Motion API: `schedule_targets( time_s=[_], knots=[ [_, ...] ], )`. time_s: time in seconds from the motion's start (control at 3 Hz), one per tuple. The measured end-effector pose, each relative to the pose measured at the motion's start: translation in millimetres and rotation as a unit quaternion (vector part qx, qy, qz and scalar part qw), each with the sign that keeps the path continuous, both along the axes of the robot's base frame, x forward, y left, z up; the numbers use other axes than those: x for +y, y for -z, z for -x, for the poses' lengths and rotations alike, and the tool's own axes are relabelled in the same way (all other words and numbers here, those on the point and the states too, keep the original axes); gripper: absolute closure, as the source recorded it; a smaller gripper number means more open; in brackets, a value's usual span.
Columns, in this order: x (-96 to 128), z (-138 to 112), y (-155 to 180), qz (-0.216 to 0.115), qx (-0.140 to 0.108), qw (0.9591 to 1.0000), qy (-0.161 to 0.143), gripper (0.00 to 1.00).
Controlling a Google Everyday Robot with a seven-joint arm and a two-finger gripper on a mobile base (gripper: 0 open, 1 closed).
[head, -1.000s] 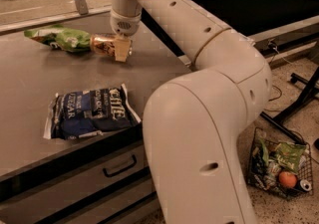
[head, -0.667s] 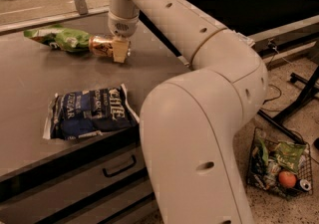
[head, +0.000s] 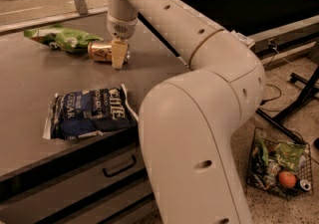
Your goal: Move orange can near green rice chip bag
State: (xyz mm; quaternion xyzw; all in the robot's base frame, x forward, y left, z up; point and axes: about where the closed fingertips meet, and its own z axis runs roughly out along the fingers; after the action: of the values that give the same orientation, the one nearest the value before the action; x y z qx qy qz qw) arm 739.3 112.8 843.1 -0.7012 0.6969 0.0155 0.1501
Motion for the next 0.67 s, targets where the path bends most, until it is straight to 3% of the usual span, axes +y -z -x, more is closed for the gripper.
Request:
schedule_targets(
  time_s=[0.33, 0.67],
  knots=[
    [1.8, -1.1, 3.0, 0.000, 0.000, 1.0000, -0.001, 0.00],
    [1.8, -1.2, 3.1, -0.001, 0.000, 1.0000, -0.001, 0.00]
  ],
)
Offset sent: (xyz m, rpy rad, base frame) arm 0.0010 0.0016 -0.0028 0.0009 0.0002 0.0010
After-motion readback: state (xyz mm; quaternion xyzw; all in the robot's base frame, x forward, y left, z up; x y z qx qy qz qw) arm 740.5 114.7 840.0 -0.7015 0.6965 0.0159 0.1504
